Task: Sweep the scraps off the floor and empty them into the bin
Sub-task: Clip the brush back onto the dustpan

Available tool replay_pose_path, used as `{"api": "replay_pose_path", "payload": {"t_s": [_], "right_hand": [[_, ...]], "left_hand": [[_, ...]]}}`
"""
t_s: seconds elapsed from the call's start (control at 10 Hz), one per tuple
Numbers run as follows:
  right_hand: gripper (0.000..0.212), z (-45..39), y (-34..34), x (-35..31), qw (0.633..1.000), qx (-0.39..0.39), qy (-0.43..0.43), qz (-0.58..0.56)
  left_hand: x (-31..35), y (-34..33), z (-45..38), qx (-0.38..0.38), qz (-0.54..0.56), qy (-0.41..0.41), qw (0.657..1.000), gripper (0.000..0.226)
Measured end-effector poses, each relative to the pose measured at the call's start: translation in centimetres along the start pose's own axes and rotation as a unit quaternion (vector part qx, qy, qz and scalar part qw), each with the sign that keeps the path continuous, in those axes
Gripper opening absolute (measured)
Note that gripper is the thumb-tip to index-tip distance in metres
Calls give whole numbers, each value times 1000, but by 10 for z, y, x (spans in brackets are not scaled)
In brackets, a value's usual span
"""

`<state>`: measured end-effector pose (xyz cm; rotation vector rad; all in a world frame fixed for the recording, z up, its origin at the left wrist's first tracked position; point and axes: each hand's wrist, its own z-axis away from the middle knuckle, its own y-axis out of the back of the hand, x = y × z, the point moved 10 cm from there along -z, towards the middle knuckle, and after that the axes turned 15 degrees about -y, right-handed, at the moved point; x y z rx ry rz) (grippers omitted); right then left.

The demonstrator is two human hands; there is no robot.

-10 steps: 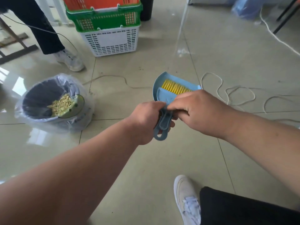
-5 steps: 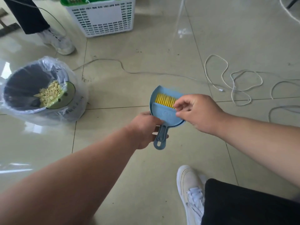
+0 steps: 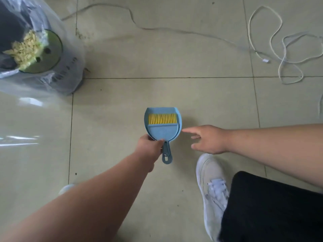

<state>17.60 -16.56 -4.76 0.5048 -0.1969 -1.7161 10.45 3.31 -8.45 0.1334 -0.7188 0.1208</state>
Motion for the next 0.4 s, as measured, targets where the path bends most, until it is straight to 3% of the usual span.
{"api": "replay_pose_path", "payload": {"t_s": [0.2, 0.3, 0.4], "right_hand": [[81, -16, -22, 3, 998, -15, -22, 59], [77, -30, -19, -3, 999, 7, -17, 36], [73, -38, -13, -4, 999, 45, -5, 25]], "left_hand": [[-12, 12, -21, -91, -81, 10, 993, 14], [-3, 5, -33, -169, -220, -33, 960, 31], [-2, 6, -31, -196, -349, -54, 915, 28]]}}
